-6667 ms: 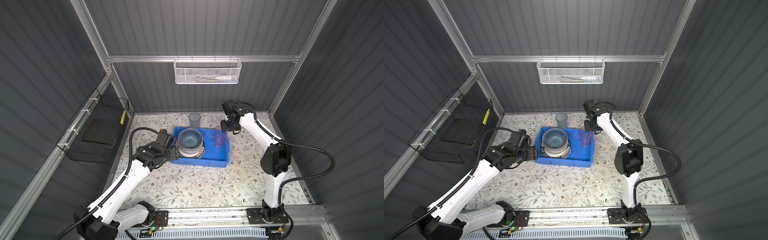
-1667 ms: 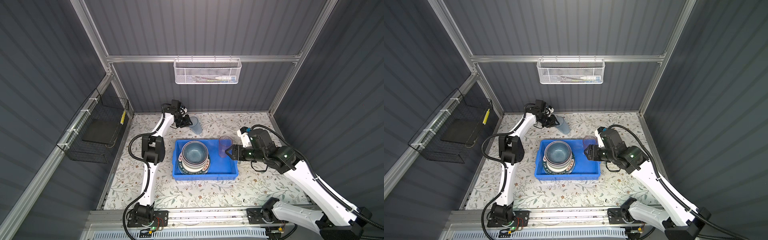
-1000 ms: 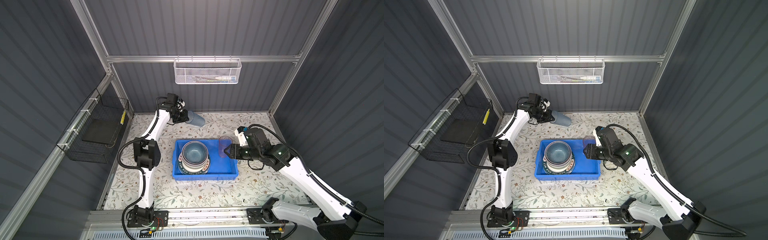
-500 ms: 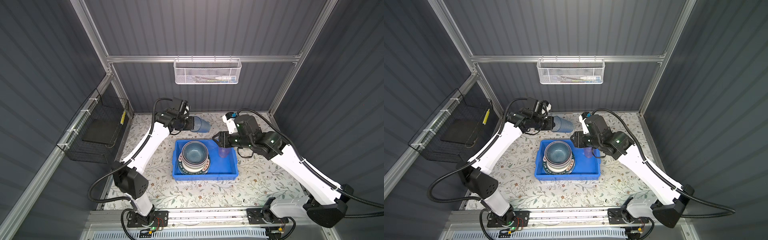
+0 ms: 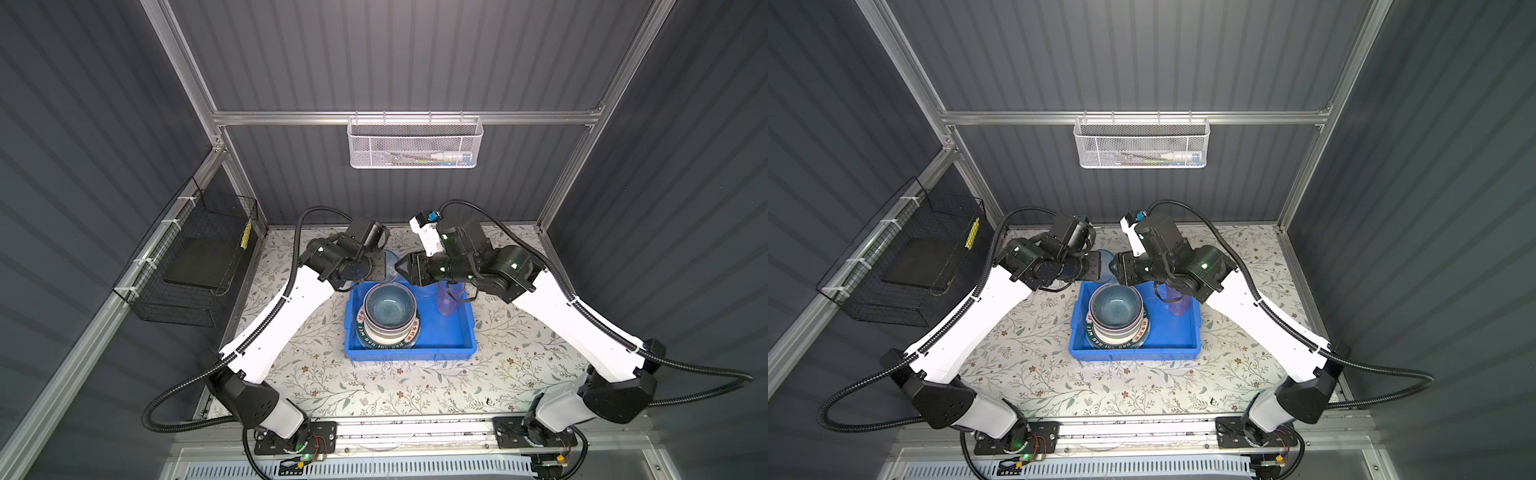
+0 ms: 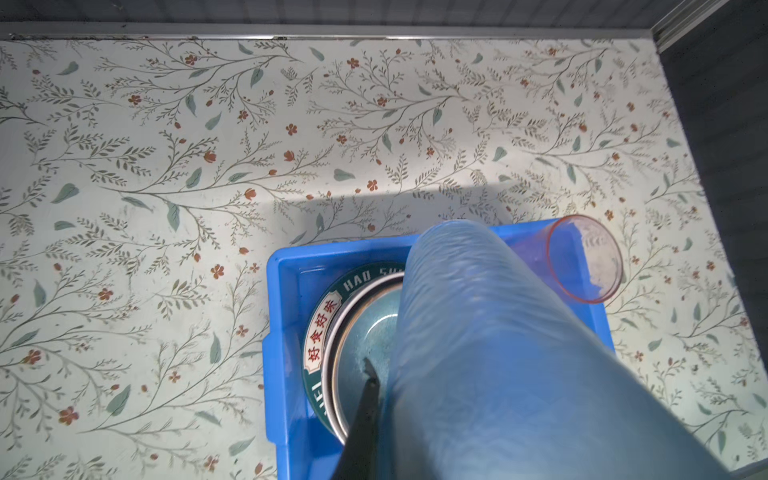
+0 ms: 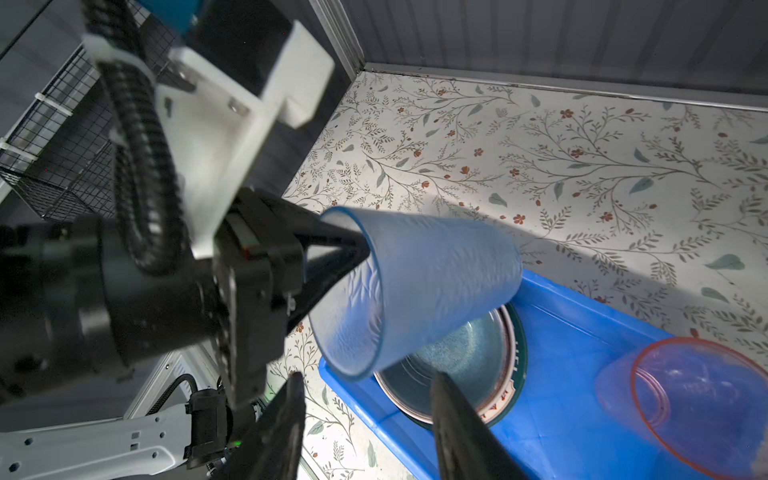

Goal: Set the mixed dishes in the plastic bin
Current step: 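Pass the frosted blue cup from the left gripper to the right gripper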

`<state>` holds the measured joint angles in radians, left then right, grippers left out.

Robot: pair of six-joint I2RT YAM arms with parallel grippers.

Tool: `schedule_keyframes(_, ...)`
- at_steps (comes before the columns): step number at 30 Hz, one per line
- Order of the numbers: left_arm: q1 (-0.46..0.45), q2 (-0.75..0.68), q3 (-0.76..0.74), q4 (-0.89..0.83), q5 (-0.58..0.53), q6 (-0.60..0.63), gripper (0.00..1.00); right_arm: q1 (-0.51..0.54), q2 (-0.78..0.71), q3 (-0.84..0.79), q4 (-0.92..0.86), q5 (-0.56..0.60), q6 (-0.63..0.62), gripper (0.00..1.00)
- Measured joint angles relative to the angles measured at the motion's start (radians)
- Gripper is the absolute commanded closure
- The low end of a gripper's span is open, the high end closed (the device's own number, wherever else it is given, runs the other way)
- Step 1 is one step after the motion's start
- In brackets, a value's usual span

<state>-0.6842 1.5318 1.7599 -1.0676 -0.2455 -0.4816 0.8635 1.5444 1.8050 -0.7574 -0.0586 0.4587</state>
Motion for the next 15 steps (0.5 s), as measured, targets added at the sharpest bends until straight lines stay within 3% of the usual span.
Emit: schedule_keyframes(15,-0.024,-0.019,0.005,-0.021,-0.051,-0.021,1.0,0.016,0.104,0.101,-0.09,0.105,0.013,0.57)
